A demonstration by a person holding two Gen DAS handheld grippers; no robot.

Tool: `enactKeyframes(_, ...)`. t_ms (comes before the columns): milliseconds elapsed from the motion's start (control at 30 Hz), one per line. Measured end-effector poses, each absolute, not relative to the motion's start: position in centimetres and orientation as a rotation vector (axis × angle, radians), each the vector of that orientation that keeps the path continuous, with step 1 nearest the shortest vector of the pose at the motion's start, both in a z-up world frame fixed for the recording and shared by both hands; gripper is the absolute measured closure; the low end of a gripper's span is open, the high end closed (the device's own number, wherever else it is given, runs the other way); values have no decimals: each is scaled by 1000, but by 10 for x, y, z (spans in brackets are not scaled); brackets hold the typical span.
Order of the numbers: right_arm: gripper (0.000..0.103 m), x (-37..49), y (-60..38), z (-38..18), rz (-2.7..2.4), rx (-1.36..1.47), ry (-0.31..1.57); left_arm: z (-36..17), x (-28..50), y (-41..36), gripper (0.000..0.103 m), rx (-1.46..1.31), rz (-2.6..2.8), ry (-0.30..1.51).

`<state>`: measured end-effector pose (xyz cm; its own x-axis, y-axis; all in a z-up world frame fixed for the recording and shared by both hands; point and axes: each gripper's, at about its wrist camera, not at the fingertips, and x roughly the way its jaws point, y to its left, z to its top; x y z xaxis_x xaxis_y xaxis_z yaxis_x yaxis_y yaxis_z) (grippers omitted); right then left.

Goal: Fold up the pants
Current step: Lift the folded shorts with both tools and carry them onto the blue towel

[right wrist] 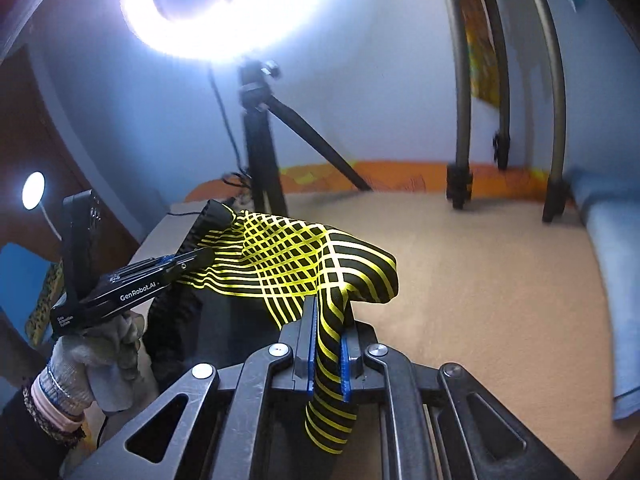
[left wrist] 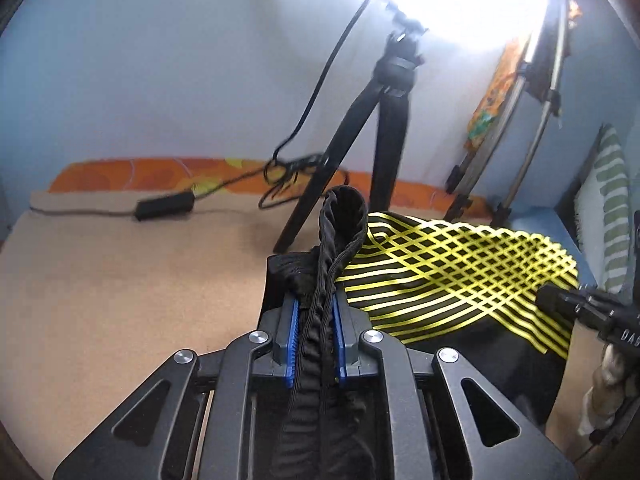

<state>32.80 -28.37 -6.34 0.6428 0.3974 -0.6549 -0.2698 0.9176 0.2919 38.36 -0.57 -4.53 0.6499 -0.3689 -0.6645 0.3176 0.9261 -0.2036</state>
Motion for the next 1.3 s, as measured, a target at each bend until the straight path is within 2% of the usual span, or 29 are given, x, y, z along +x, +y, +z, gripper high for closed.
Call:
enactKeyframes(300, 97, 303, -272, -6, 392, 70, 685, -14, 354, -2, 91, -106, -405, 707)
enactKeyframes(567, 97, 282, -274, 56, 388, -103, 615, 8, 333, -31, 91, -198, -449, 622)
enactKeyframes(1033, 97, 260, -403, 116, 275, -170, 585, 30, 335, -186, 91, -258, -607, 546)
enactKeyframes(1300, 97, 287, -513, 104, 201, -146, 650, 19, 357, -295, 91, -205, -682, 589)
